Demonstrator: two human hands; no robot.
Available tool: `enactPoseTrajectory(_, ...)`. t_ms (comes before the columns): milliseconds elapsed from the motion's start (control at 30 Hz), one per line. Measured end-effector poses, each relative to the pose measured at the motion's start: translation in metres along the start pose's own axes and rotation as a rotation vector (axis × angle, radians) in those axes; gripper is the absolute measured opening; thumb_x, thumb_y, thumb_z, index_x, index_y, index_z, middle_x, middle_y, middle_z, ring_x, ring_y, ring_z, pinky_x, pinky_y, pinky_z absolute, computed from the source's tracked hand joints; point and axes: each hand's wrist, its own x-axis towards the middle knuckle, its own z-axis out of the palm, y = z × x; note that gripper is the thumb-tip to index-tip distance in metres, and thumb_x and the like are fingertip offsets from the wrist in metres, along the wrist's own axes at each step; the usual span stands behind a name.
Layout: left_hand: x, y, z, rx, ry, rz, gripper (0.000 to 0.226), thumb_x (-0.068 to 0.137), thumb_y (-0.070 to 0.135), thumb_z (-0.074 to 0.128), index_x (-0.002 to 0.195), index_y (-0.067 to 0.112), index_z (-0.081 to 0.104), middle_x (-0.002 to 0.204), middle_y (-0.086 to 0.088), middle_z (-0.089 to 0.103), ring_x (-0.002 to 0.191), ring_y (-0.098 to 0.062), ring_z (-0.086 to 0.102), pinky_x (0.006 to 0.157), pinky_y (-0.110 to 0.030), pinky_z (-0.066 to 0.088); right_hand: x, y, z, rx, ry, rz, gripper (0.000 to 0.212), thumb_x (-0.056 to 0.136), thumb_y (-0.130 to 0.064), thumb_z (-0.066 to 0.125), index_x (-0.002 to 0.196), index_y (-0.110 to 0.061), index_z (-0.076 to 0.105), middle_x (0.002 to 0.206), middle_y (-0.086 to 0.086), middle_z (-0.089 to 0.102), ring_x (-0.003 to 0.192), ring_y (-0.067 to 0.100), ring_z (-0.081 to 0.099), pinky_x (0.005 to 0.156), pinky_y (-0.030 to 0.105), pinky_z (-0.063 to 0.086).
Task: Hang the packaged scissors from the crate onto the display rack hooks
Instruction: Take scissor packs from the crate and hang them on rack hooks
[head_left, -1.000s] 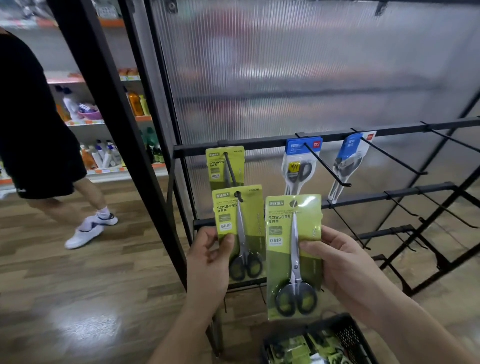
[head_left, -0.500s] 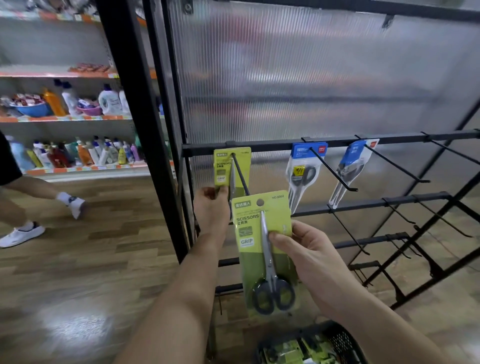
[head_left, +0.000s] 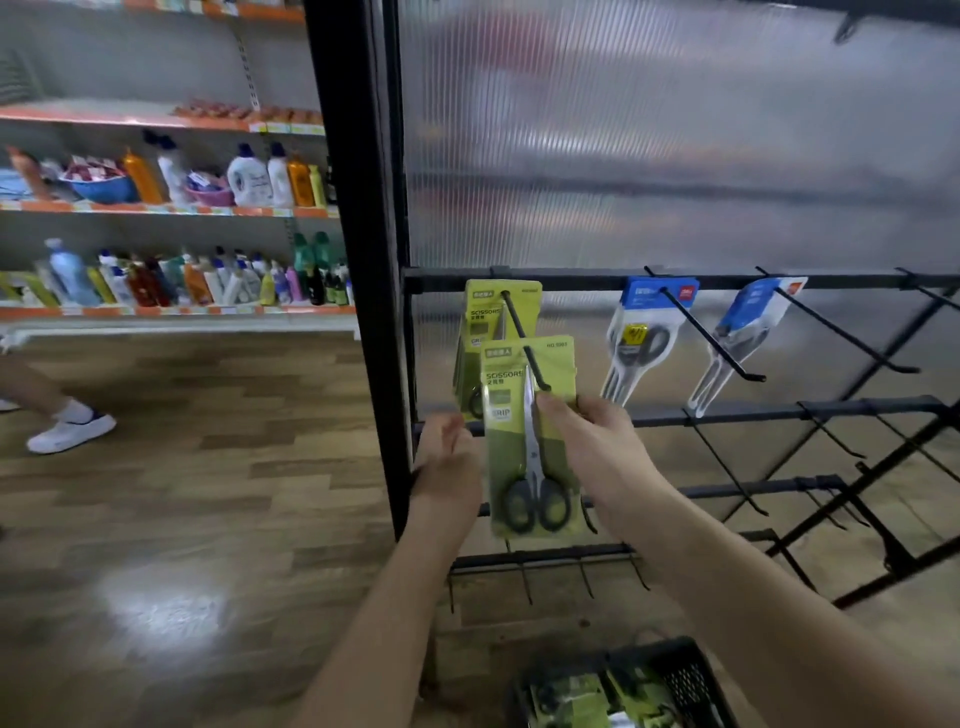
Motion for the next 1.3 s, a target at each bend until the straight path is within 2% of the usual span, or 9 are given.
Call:
enactPoseTrajectory(167, -0.016, -0.003, -0.008, 0.078, -0.118, 0.070, 0.015, 0.110, 0.032, 0.038, 0.113, 0.034, 0.052, 0.111, 0.001, 0.064, 0.092, -0.001, 0.056, 0.078, -0.015, 0.042, 0.034, -0.013, 0.013, -0.111, -0.025, -0.023, 0.022, 0.106, -0.043, 0.051, 0.096, -0.028, 0.064, 0.093, -0.008, 0.066, 0.093, 0.012, 0.062, 0.063, 0.025, 0.041)
enactPoseTrajectory(300, -0.031, 0.004, -0.014, 0.074, -0.084, 0.121, 0.019, 0.110, 0.036, 0.040, 0.122, 0.030, 0.054, 0.118, 0.013, 0.059, 0.109, -0.005, 0.054, 0.083, -0.018, 0.040, 0.060, -0.021, 0.021, -0.106, -0.076, -0.057, 0.033, 0.104, -0.047, 0.051, 0.101, -0.020, 0.069, 0.100, 0.004, 0.072, 0.100, 0.025, 0.067, 0.083, 0.038, 0.055)
enactPoseTrajectory(433, -0.038, 0.002, -0.007, 0.077, -0.061, 0.128, 0.015, 0.108, 0.034, 0.047, 0.115, 0.023, 0.054, 0.111, 0.014, 0.061, 0.099, 0.005, 0.055, 0.071, -0.001, 0.038, 0.081, -0.030, 0.020, -0.109, -0.100, -0.012, 0.040, 0.100, -0.048, 0.055, 0.110, -0.012, 0.069, 0.112, 0.010, 0.073, 0.109, 0.030, 0.068, 0.100, 0.047, 0.053)
enactPoseTrajectory(533, -0.041, -0.003, 0.006, 0.107, -0.064, 0.113, 0.016, 0.106, 0.034, 0.054, 0.116, 0.022, 0.054, 0.112, 0.010, 0.062, 0.099, -0.001, 0.056, 0.076, -0.010, 0.042, 0.084, -0.032, 0.015, -0.125, -0.160, 0.055, 0.044, 0.102, -0.047, 0.054, 0.122, -0.008, 0.060, 0.124, -0.001, 0.060, 0.116, 0.020, 0.054, 0.097, 0.036, 0.039)
enactPoseTrajectory(633, -0.045, -0.006, 0.024, 0.211, -0.030, 0.147, 0.013, 0.103, 0.037, 0.058, 0.104, 0.024, 0.058, 0.104, 0.006, 0.066, 0.096, -0.008, 0.062, 0.081, -0.028, 0.048, 0.076, -0.020, -0.001, -0.250, -0.167, -0.002, 0.044, 0.101, -0.043, 0.059, 0.130, -0.010, 0.054, 0.139, 0.006, 0.056, 0.122, 0.024, 0.052, 0.102, 0.038, 0.042)
enactPoseTrajectory(800, -0.074, 0.001, 0.063, 0.285, -0.090, 0.220, 0.028, 0.105, 0.036, 0.054, 0.081, 0.021, 0.059, 0.073, -0.001, 0.068, 0.062, -0.001, 0.064, 0.055, -0.019, 0.048, 0.037, 0.029, -0.079, -0.495, -0.312, -0.029, 0.059, 0.099, -0.047, 0.059, 0.152, -0.023, 0.044, 0.147, -0.002, 0.053, 0.125, 0.017, 0.052, 0.103, 0.031, 0.042)
enactPoseTrajectory(967, -0.100, -0.018, 0.130, 0.422, -0.281, 0.165, 0.010, 0.102, 0.035, 0.060, 0.108, 0.028, 0.057, 0.099, 0.007, 0.067, 0.090, -0.005, 0.064, 0.072, -0.024, 0.051, 0.009, 0.100, -0.189, -0.585, -0.414, 0.120, 0.061, 0.098, -0.057, 0.057, 0.151, -0.028, 0.047, 0.148, -0.009, 0.053, 0.129, 0.011, 0.051, 0.106, 0.031, 0.042)
enactPoseTrajectory(1133, -0.139, -0.071, 0.215, 0.805, -0.383, 0.095, 0.016, 0.103, 0.041, 0.054, 0.095, 0.028, 0.059, 0.095, 0.006, 0.065, 0.092, -0.017, 0.060, 0.079, -0.036, 0.050, -0.008, 0.184, -0.291, -0.526, -0.391, 0.251, 0.052, 0.098, -0.051, 0.061, 0.143, -0.025, 0.053, 0.131, -0.008, 0.059, 0.113, 0.010, 0.058, 0.088, 0.027, 0.051)
enactPoseTrajectory(1300, -0.171, -0.167, 0.288, 0.995, -0.507, -0.004, 0.013, 0.103, 0.032, 0.055, 0.109, 0.022, 0.062, 0.102, -0.002, 0.070, 0.099, -0.027, 0.063, 0.103, -0.047, 0.047, -0.007, 0.316, -0.354, -0.653, -0.436, 0.363, 0.036, 0.098, -0.044, 0.062, 0.122, -0.019, 0.067, 0.130, 0.004, 0.064, 0.119, 0.021, 0.059, 0.103, 0.040, 0.049)
